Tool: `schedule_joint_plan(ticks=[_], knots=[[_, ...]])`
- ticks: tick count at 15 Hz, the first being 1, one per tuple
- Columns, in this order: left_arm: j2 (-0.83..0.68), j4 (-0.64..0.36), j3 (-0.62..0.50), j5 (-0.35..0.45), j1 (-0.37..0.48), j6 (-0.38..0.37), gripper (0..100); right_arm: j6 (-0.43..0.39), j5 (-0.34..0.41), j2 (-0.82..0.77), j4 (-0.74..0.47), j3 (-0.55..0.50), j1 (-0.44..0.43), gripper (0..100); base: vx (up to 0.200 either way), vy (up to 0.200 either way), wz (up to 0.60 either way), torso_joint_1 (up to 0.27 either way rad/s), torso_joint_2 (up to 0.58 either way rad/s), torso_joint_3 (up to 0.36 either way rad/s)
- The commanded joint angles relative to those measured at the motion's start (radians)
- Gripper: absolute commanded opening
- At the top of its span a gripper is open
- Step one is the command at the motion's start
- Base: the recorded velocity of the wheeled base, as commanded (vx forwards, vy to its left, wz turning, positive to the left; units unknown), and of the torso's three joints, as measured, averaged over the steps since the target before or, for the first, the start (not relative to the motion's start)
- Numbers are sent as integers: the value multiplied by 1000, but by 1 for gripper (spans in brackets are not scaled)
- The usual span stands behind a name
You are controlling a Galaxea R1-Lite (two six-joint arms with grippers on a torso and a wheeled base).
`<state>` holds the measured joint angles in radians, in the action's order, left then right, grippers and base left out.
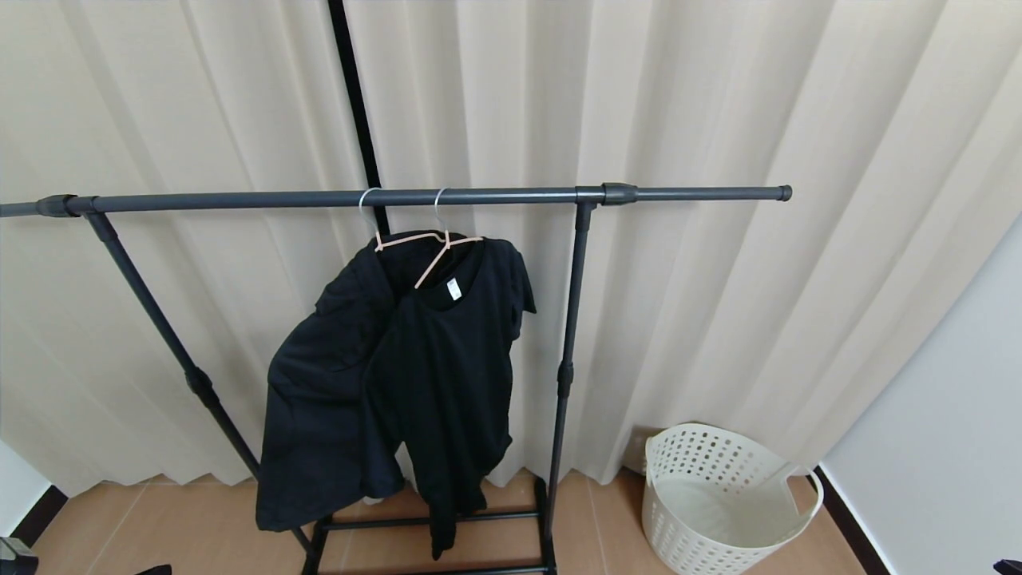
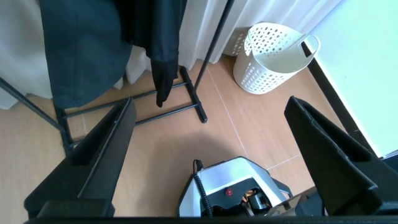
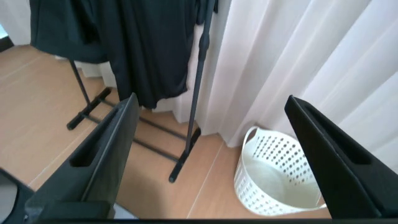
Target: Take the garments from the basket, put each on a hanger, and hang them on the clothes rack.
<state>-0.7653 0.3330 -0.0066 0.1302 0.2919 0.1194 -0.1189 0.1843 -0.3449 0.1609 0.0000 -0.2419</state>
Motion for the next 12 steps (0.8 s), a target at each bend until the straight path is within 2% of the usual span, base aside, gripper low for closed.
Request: schedule_joint_plan(ticks=[1,3,7,10,11,12], knots=[[-17,1,7,0,-2,-1,100,1,-2,1,-4,0,-2,100,0,0,0,0,0,0],[-19,-5,7,0,-4,0,100,4,-11,-3,-63,0,-5,100,0,0,0,0,0,0],[-26,-32,7,0,-45,22,100,4,-11,-11,-69,0,-8,100,0,0,0,0,0,0],[61,-187,7,2,-45,29,100,4,-11,-3,-67,0,-8,100,0,0,0,0,0,0],[61,-187,7,2,-45,29,100,4,-11,-3,-67,0,-8,100,0,0,0,0,0,0],[113,-246,7,2,-48,52,100,4,-11,-2,-69,0,-8,100,0,0,0,0,0,0]])
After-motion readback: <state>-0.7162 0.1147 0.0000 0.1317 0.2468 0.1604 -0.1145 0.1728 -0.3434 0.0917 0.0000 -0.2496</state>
